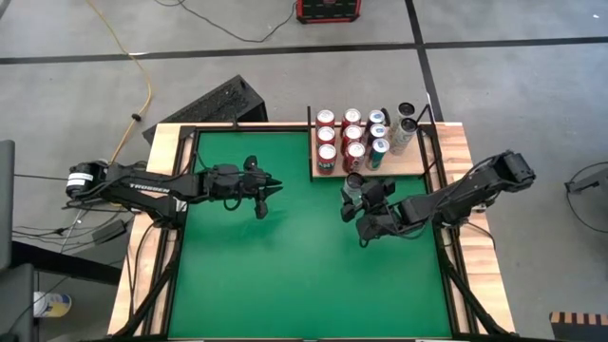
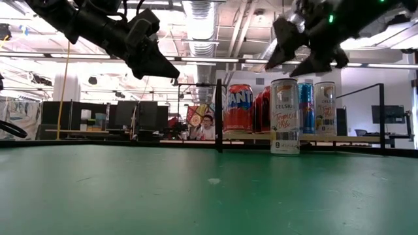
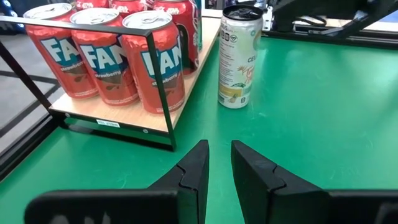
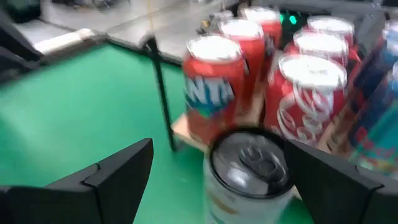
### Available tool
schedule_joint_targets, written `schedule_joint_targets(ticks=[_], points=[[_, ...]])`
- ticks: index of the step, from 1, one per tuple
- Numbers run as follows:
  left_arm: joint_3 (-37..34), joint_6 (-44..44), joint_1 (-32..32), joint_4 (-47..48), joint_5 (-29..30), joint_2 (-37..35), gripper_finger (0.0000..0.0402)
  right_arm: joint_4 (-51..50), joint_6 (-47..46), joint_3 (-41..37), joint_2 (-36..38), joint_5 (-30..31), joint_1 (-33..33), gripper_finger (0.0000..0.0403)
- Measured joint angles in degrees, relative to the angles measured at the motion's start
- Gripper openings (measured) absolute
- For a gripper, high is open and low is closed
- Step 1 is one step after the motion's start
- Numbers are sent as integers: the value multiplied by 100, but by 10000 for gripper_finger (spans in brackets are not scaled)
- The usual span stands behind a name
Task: Place canned beverage on shelf
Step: Put the yellow soda can on the shelf aligned with the other yellow soda cans
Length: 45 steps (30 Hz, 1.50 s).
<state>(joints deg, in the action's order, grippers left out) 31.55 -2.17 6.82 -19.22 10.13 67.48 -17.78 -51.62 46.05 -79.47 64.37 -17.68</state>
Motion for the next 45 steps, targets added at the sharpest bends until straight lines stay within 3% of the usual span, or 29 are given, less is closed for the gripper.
schedule_joint_targets(ticks=[10, 26, 35, 45], points=[[-2, -52, 84, 4, -28, 0, 56, -186, -50, 110, 221, 338, -186, 385], [0, -61, 84, 27, -74, -1, 56, -402, -708, 126, -785, 729, 98, 385], [0, -61, 84, 32, -73, -1, 56, -421, -824, 117, -752, 770, 69, 363], [0, -61, 84, 31, -72, 0, 56, -512, -688, 108, -245, 761, -186, 359]])
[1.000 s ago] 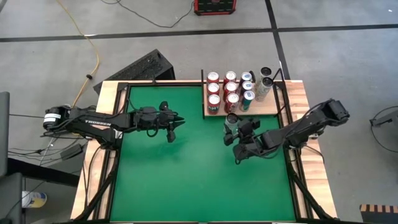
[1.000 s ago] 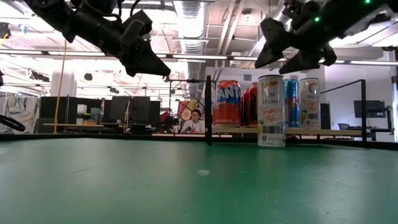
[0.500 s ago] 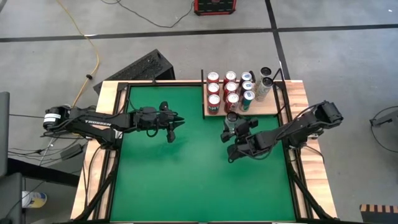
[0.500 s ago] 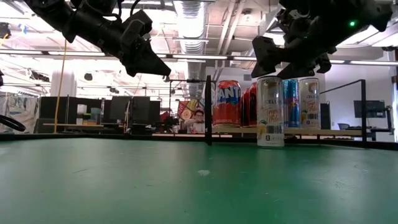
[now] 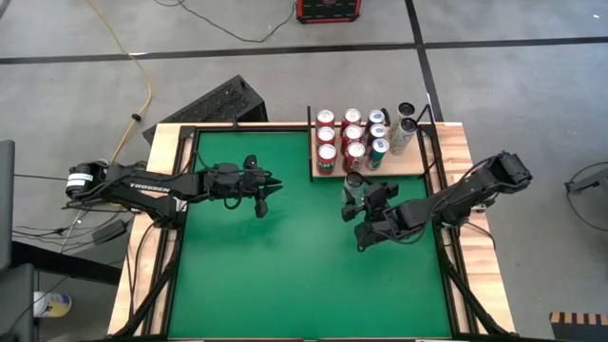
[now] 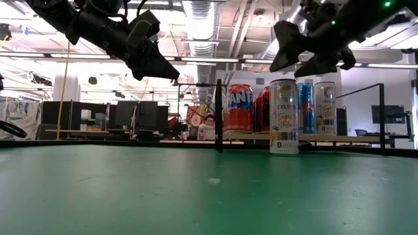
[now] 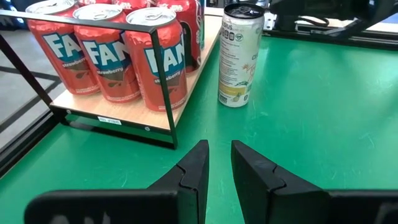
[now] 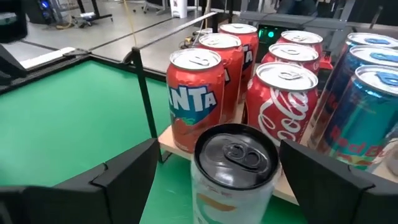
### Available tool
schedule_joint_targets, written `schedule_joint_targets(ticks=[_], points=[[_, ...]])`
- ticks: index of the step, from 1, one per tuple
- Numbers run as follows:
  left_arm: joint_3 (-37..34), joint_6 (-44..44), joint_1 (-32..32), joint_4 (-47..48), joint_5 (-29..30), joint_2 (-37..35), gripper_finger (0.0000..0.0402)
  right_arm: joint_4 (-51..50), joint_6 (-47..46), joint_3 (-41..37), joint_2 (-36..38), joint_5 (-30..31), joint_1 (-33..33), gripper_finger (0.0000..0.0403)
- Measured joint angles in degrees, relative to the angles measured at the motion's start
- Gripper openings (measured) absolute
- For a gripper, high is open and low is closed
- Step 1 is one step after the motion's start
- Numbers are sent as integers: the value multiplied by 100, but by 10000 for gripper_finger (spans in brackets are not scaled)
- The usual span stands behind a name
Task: Place canned beverage on shelf
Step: Put the yellow soda can on the shelf aligned with the other yellow soda cans
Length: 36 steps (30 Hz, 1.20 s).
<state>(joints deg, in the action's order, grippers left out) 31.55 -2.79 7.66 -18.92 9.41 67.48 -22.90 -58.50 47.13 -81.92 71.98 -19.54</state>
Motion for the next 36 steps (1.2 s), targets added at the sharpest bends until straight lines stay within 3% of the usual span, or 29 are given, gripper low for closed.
schedule_joint_targets(ticks=[17, 28, 36], points=[[0, 0, 0, 14, 0, 0, 56, -148, -1315, -635, 3, 125, -21, 359], [0, 0, 0, -11, 0, 0, 56, 185, -1018, -638, 3, 126, 101, 359], [0, 0, 0, -9, 0, -1, 56, 692, -492, -638, 5, -235, 199, 359]])
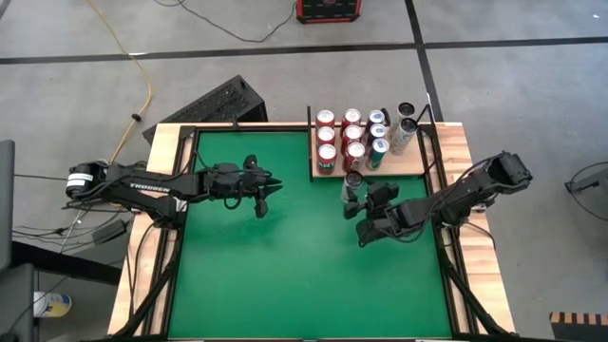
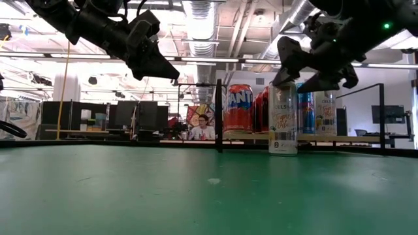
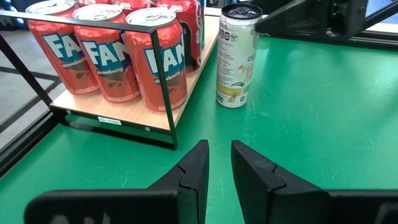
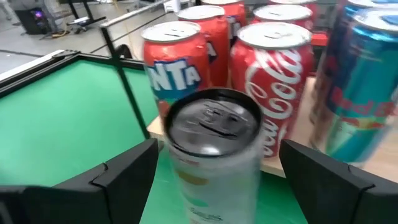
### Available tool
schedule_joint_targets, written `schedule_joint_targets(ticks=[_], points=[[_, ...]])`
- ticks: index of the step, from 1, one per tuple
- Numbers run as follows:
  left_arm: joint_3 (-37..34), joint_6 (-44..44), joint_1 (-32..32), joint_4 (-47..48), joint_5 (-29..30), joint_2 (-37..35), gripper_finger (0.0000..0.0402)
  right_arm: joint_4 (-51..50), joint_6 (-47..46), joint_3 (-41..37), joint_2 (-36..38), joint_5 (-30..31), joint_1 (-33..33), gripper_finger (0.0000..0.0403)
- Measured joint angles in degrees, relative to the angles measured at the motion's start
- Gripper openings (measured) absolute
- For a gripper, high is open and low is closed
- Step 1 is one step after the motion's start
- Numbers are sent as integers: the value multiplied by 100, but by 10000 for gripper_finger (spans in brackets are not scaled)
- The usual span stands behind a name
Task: Place canned beverage on shelf
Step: Put the yellow soda can on the shelf aligned with the other yellow soda cans
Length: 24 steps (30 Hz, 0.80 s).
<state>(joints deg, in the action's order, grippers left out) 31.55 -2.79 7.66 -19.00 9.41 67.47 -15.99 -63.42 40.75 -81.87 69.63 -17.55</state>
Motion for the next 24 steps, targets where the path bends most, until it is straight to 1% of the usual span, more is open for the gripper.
schedule_joint_targets(ticks=[4, 7, 13, 18, 21, 24], points=[[0, 11, 0, 2, 0, 0, 56, 581, 766, 0, 0, -152, 92, 359], [0, 13, 0, 37, 0, 1, 56, 829, 1078, 0, 2, -276, 214, 359], [0, 17, 0, 95, 0, 1, 56, 863, 1102, 0, 2, -300, 445, 359], [-2, 49, 0, 164, 2, 1, 56, 893, 1107, 2, 2, -511, 628, 359], [-1, 83, 0, 164, 2, 1, 56, 894, 1104, 7, 2, -538, 681, 359], [-2, 88, 0, 164, 2, 1, 56, 877, 1101, 7, 2, -681, 687, 352]])
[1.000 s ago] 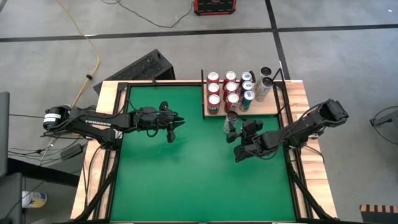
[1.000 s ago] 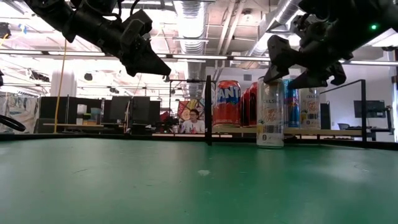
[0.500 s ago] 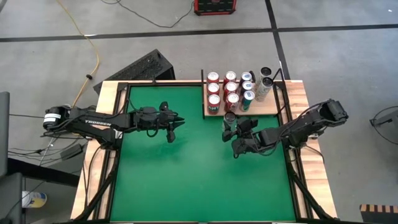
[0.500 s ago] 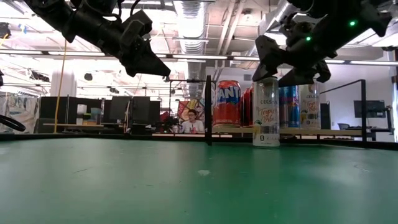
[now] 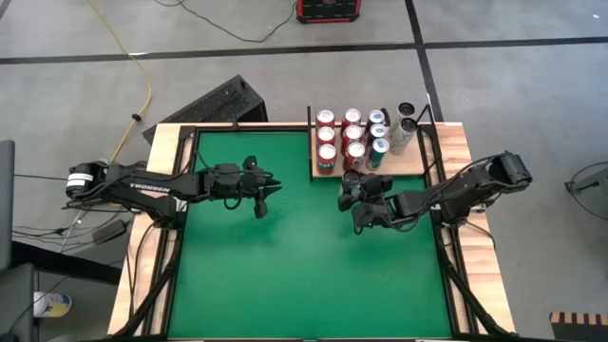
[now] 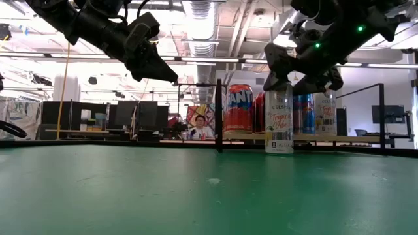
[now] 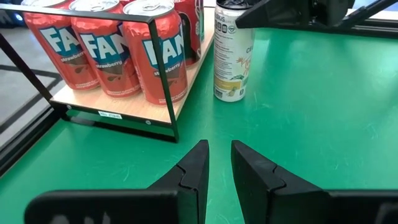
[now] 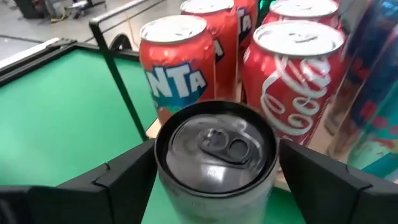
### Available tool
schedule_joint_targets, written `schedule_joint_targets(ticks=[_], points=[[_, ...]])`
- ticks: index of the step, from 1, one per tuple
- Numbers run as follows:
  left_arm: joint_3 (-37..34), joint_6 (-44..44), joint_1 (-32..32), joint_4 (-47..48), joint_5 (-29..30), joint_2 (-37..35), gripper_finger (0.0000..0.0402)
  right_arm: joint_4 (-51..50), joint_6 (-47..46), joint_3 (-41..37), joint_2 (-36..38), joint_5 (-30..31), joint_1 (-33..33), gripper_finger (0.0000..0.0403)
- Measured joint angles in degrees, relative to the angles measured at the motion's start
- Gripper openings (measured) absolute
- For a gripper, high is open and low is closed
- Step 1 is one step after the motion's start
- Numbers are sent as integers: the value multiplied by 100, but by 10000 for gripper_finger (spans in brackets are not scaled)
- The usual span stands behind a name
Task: Place canned beverage on shelf
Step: Put the yellow soda can on the shelf aligned with the other yellow soda cans
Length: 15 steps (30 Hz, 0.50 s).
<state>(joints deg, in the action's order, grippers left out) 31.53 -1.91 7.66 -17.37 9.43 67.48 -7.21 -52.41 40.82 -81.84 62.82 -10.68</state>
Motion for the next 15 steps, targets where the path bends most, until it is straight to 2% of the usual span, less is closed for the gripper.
schedule_joint_targets(ticks=[8, 15], points=[[0, 20, 0, 0, 0, 0, 56, -3, 64, 0, 0, -209, 35, 281], [0, 22, 0, 37, 0, -1, 56, -271, 193, -2, 225, -357, -84, 278]])
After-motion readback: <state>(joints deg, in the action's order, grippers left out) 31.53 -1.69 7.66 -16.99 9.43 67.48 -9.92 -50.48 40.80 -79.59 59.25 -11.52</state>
